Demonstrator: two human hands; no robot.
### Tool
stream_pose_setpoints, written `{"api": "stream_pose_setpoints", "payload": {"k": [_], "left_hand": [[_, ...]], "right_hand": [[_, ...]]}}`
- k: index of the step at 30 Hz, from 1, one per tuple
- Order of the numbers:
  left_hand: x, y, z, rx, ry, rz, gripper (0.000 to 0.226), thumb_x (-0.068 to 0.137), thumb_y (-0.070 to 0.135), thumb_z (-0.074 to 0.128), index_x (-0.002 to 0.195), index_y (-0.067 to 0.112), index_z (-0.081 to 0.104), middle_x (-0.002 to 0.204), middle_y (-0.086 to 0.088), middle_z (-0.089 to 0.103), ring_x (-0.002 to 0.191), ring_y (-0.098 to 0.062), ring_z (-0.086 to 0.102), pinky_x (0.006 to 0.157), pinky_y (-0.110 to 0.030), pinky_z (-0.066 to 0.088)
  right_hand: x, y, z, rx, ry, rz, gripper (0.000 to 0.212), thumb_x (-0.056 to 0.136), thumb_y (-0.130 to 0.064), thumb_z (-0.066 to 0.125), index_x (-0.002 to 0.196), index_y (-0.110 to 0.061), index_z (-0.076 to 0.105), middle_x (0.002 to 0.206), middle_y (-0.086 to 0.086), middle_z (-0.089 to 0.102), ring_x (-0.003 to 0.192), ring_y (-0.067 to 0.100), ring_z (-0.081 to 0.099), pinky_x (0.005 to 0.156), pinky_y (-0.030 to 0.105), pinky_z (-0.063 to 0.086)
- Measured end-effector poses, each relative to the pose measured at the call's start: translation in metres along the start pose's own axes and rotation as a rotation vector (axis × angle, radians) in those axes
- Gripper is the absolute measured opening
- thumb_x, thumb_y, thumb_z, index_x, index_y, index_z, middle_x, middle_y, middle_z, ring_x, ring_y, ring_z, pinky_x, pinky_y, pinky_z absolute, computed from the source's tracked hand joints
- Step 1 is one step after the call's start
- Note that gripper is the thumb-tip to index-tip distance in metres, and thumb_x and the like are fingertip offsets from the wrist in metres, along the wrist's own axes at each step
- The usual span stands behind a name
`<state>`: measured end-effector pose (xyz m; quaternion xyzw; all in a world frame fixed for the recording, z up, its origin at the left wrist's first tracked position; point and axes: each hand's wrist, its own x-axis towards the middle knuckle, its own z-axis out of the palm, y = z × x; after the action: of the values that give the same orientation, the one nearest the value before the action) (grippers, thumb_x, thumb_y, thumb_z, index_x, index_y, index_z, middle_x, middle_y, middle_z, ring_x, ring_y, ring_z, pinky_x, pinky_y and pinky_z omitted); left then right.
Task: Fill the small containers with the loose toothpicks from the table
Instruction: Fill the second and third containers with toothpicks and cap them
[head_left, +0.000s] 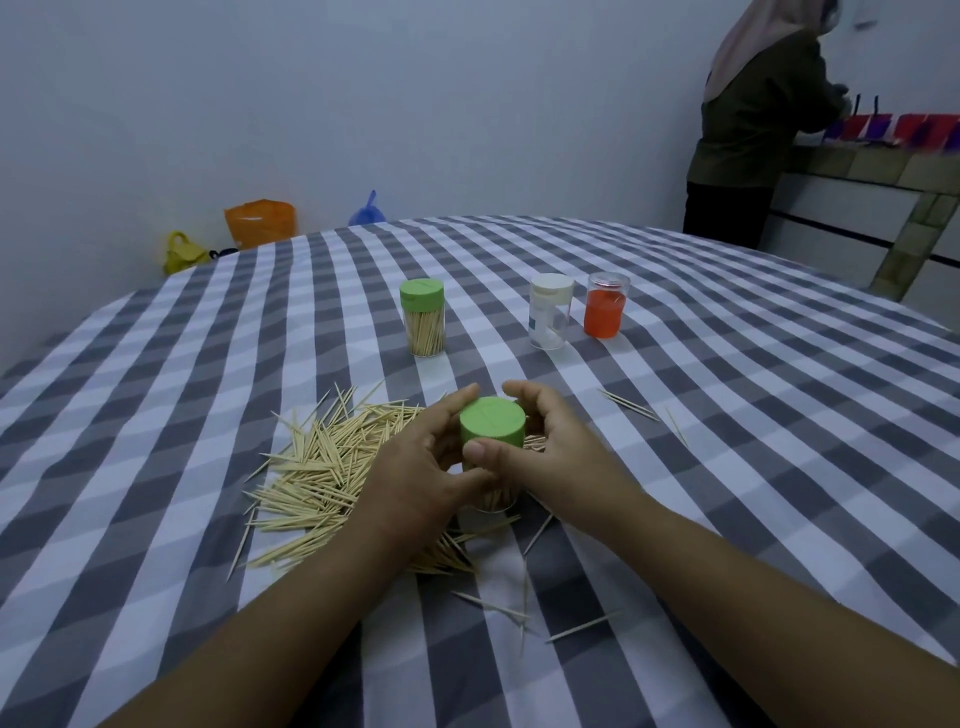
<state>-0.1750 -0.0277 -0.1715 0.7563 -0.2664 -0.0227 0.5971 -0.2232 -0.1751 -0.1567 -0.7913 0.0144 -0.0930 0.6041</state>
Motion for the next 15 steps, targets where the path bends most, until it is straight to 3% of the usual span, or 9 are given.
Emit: {"api": "stream_pose_setpoints", "payload": {"k": [3,7,9,12,15], "left_hand": [[0.001,0.000,0.000,-0.061,-0.031,-0.005,0.072,0.072,-0.007,0.074,0.129,0.028,0.047,0.114,0.007,0.065,0.102,-0.004,0.066,0.090,-0.022,0.052],[-0.001,0.000,0.001,-0.052,-0.035,0.019,0.069,0.076,-0.008,0.071,0.125,0.034,0.046,0.114,0.003,0.066,0.102,-0.004,0.066,0.090,-0.024,0.052],[-0.001,0.001,-0.001,-0.050,-0.043,0.008,0.070,0.076,-0.007,0.072,0.129,0.032,0.045,0.115,0.001,0.066,0.102,-0.004,0.066,0.089,-0.025,0.053],[0.000,0.002,-0.003,-0.055,-0.045,-0.003,0.070,0.076,-0.006,0.072,0.128,0.033,0.045,0.115,0.004,0.065,0.101,-0.004,0.066,0.084,-0.024,0.055],[-0.002,0.006,-0.001,0.015,-0.036,0.023,0.062,0.076,-0.003,0.073,0.116,0.039,0.051,0.108,0.006,0.066,0.094,0.000,0.067,0.077,-0.017,0.054]], "right_hand": [[0.001,0.000,-0.003,-0.053,-0.001,-0.058,0.058,0.080,-0.025,0.074,0.131,-0.030,0.048,0.124,-0.004,0.047,0.115,0.014,0.051,0.094,0.033,0.050],[0.003,0.002,0.000,-0.038,0.101,-0.036,0.056,0.071,-0.030,0.081,0.117,-0.027,0.050,0.117,0.003,0.055,0.107,0.017,0.057,0.087,0.033,0.054],[0.004,0.001,-0.003,-0.027,0.056,0.005,0.061,0.072,-0.029,0.080,0.123,-0.025,0.049,0.117,0.002,0.056,0.106,0.016,0.057,0.085,0.030,0.055],[0.006,-0.002,-0.009,-0.025,-0.041,0.031,0.062,0.076,-0.023,0.077,0.132,-0.024,0.049,0.119,0.002,0.058,0.108,0.017,0.059,0.090,0.035,0.054],[0.007,-0.001,-0.009,-0.010,-0.011,0.028,0.055,0.073,-0.021,0.080,0.122,-0.023,0.055,0.110,0.003,0.062,0.103,0.019,0.062,0.086,0.035,0.056]]}}
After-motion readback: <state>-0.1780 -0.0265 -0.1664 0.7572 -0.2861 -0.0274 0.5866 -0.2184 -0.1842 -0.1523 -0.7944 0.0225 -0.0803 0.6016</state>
